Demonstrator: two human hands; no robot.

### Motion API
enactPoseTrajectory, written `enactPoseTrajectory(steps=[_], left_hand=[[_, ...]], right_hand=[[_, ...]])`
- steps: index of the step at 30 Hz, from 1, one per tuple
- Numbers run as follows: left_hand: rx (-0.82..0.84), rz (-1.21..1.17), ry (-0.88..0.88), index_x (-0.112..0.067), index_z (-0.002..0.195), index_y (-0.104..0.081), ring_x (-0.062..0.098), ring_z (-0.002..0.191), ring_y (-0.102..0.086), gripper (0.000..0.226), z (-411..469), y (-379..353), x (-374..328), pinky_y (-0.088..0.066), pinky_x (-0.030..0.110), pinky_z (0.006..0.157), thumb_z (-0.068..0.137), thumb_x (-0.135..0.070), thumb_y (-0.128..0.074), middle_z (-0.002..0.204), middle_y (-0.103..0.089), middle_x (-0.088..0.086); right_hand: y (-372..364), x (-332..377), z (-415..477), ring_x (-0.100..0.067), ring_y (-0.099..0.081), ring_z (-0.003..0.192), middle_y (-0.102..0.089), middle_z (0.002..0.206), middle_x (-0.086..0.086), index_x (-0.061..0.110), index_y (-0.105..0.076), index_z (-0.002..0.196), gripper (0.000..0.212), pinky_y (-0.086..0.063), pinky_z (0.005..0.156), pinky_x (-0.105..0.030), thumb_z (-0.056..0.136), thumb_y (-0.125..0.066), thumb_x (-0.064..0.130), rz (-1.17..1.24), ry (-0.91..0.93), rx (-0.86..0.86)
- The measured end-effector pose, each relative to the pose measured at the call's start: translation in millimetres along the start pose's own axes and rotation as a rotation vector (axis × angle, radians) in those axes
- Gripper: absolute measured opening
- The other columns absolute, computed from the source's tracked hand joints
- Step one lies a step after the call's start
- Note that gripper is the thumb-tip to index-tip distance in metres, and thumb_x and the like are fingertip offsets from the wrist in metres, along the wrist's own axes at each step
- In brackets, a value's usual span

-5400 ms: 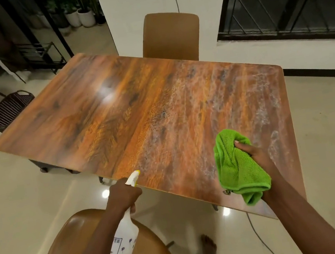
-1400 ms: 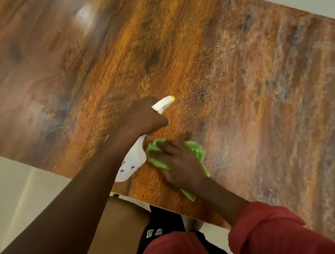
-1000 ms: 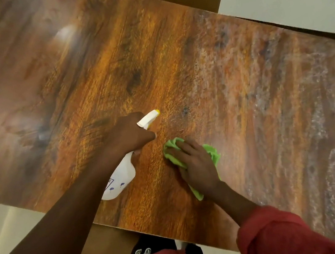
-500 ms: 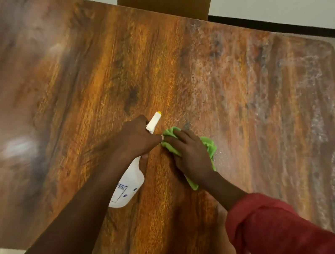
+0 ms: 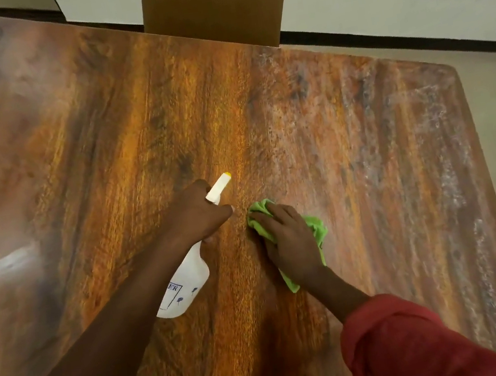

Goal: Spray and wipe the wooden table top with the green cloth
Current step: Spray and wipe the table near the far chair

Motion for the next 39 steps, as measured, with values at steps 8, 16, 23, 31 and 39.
enactPoseTrajectory(steps=[8,16,23,31,39], left_hand=[[0.003,-0.008,-0.021,-0.006,0.104,-0.056,0.027,0.052,-0.059,0.032,7.4,11.9,-2.3,-0.051,0.036,0.058,0.083,-0.025,-0.071,0.089,-0.064,0.016],[-0.008,0.011,-0.033,-0.004,0.103,-0.057,0.024,0.058,-0.055,0.030,15.4,18.1,-8.7,-0.049,0.037,0.058,0.082,-0.021,-0.071,0.096,-0.062,0.019],[-0.007,0.045,-0.063,-0.009,0.100,-0.054,0.027,0.055,-0.061,0.028,28.7,24.0,-17.9,-0.051,0.035,0.057,0.084,-0.025,-0.070,0.089,-0.061,0.013],[0.031,0.104,-0.087,-0.016,0.085,-0.052,0.030,0.079,-0.062,0.029,31.7,5.3,-19.4,-0.047,0.035,0.069,0.078,-0.034,-0.073,0.090,-0.061,0.013],[0.159,0.199,-0.116,-0.013,0.091,-0.055,0.016,0.045,-0.058,0.024,34.4,3.3,-61.3,-0.050,0.022,0.050,0.082,-0.030,-0.069,0.075,-0.061,0.005]], right_hand=[[-6.9,18.1,-45.0,-0.024,-0.049,0.114,-0.059,0.126,-0.006,0.020,-0.064,0.120,0.041,-0.052,0.087,-0.039,0.080,-0.052,0.024,0.052,0.099,0.040],[-31.3,54.5,21.9,-0.029,-0.049,0.116,-0.057,0.129,-0.010,0.014,-0.063,0.123,0.046,-0.049,0.089,-0.042,0.077,-0.064,0.013,0.087,0.046,-0.017],[-18.3,29.2,25.3,-0.029,-0.052,0.113,-0.059,0.126,-0.009,0.018,-0.064,0.120,0.052,-0.051,0.085,-0.042,0.070,-0.074,0.006,0.101,-0.022,-0.029],[-18.4,25.4,-37.4,-0.022,-0.047,0.121,-0.053,0.135,0.000,0.028,-0.057,0.128,0.044,-0.048,0.091,-0.038,0.084,-0.056,0.031,0.083,-0.053,0.032],[1.5,-0.1,-28.1,-0.016,-0.047,0.115,-0.057,0.128,0.002,0.029,-0.060,0.123,0.045,-0.047,0.089,-0.033,0.078,-0.055,0.029,0.066,-0.186,-0.020]])
Point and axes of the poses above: each hand's wrist, its own z-axis towards the middle knuckle, its own y-axis out of the back of the hand, x = y × z, the point moved 4 cm from there along z, towards the middle knuckle
